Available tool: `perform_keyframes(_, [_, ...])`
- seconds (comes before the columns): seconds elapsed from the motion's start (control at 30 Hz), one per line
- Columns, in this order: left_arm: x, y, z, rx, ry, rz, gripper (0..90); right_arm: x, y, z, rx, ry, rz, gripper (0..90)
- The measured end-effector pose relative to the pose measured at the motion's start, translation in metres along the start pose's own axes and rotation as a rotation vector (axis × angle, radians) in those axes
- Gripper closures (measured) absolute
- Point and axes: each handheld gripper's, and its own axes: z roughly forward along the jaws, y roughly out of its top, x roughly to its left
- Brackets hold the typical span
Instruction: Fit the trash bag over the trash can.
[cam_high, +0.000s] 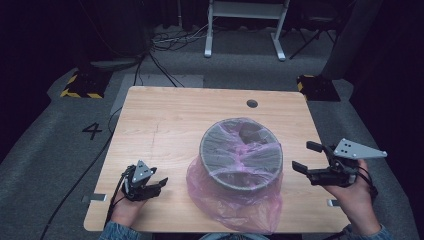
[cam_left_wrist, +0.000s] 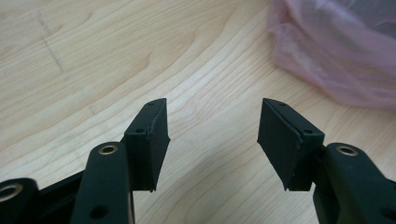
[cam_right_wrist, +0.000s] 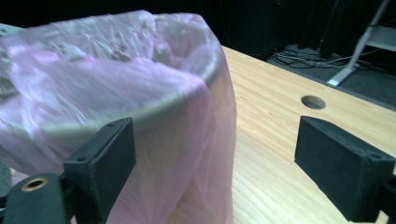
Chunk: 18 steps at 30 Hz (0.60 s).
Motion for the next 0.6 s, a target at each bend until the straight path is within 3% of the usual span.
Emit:
perform_keyframes(0.07, [0.002,-0.001,0.000,0.003,0.007,0.001,42.9,0.001,0.007,0.001,0.008,0.015,-0.010,15.8])
perform_keyframes(0.1, [0.003,-0.002,0.000,0.002,0.010,-0.001,42.9,0.001,0.008,0.002,0.020,0.034,0.038,18.5])
perform_keyframes(0.17, [0.004,-0.003,0.000,0.003,0.019,-0.003,42.9,-0.001,0.008,0.003,0.056,0.049,0.238,14.1])
perform_keyframes(0.23, [0.005,-0.004,0.000,0.004,0.021,-0.004,42.9,-0.003,0.012,0.006,0.053,0.066,0.188,19.0])
perform_keyframes(0.27, [0.005,-0.004,0.000,0.004,0.023,-0.010,42.9,-0.004,0.013,0.007,0.057,0.057,0.171,17.0])
perform_keyframes(0.5, [0.007,-0.006,0.002,0.015,0.035,-0.017,42.7,-0.008,0.021,0.014,0.029,-0.002,0.120,15.2])
perform_keyframes(0.53, [0.007,-0.006,0.003,0.014,0.036,-0.019,42.6,-0.007,0.023,0.016,0.017,0.020,0.132,15.7])
perform_keyframes(0.6, [0.007,-0.006,0.003,0.018,0.039,-0.020,42.7,-0.005,0.026,0.017,0.031,0.062,0.084,15.6])
